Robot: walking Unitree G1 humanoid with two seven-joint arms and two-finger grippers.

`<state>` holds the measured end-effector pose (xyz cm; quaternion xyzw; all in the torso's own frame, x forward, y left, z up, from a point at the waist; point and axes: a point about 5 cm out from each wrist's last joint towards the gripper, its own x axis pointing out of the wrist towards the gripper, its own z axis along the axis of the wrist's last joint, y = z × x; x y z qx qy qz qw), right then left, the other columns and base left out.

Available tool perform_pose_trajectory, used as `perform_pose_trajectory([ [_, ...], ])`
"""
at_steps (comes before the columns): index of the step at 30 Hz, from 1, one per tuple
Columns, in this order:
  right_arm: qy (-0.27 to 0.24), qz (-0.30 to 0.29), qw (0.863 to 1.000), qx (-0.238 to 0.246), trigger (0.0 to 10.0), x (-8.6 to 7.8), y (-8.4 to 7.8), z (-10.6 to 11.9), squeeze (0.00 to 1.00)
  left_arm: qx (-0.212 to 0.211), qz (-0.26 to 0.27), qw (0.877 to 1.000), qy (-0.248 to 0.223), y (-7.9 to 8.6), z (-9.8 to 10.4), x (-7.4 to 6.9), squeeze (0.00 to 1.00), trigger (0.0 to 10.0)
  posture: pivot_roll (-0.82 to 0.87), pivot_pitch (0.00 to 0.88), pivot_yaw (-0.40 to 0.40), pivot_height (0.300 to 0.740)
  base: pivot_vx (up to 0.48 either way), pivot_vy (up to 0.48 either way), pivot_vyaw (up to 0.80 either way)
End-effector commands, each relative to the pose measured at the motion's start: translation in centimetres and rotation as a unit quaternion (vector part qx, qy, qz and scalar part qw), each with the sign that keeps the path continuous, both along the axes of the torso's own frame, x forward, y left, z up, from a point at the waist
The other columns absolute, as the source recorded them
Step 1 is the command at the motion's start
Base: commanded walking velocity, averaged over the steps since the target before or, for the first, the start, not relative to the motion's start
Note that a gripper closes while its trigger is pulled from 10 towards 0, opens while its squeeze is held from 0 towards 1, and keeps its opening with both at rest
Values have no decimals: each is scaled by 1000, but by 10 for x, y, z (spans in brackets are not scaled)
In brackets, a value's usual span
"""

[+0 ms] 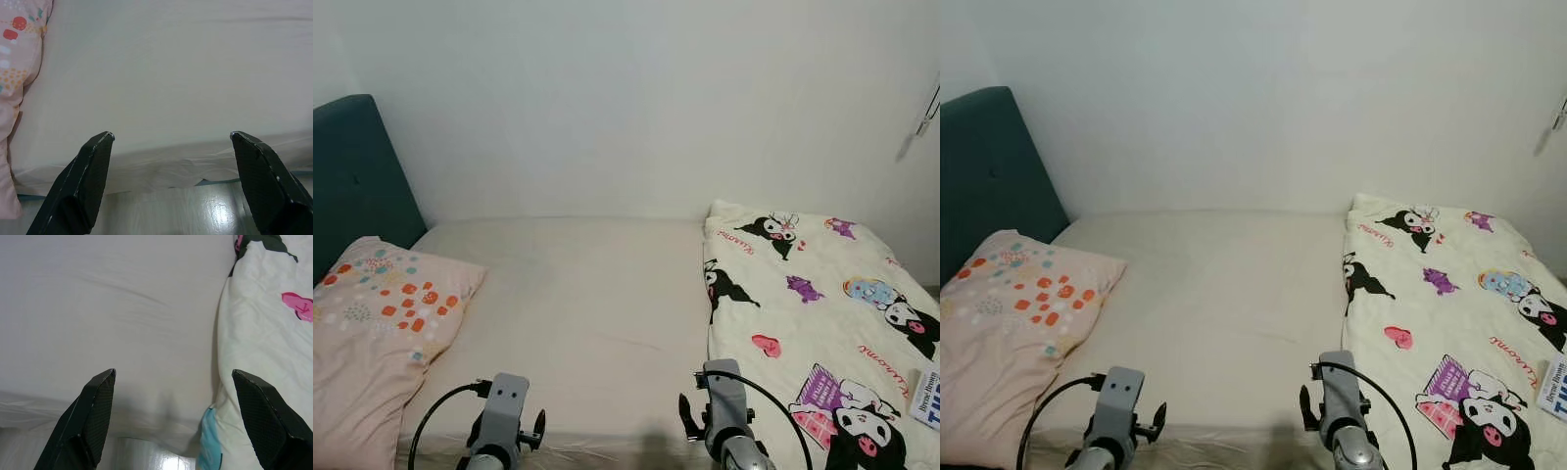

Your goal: Clean up the room

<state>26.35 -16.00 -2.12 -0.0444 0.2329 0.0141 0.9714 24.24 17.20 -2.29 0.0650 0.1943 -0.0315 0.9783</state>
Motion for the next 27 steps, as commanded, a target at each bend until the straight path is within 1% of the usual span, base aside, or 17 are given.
perform_pose_trajectory([
  [1, 1, 7, 1000, 3, 10000, -2, 4, -1, 0, 0, 1, 1000, 1, -1, 0, 0, 0, 10000, -11, 18, -19, 740, 0, 0, 0],
  [15, -4, 4, 1000, 3, 10000, 1, 0, 1, 0, 4, -7, 1000, 0, -3, 1, 2, 0, 10000, -13, 23, -17, 740, 0, 0, 0],
  [27, 2, 6, 1000, -1, 10000, 1, 0, 0, 0, 10, -9, 1000, -3, -3, 2, 3, 0, 10000, -13, 24, -20, 740, 0, 0, 0],
])
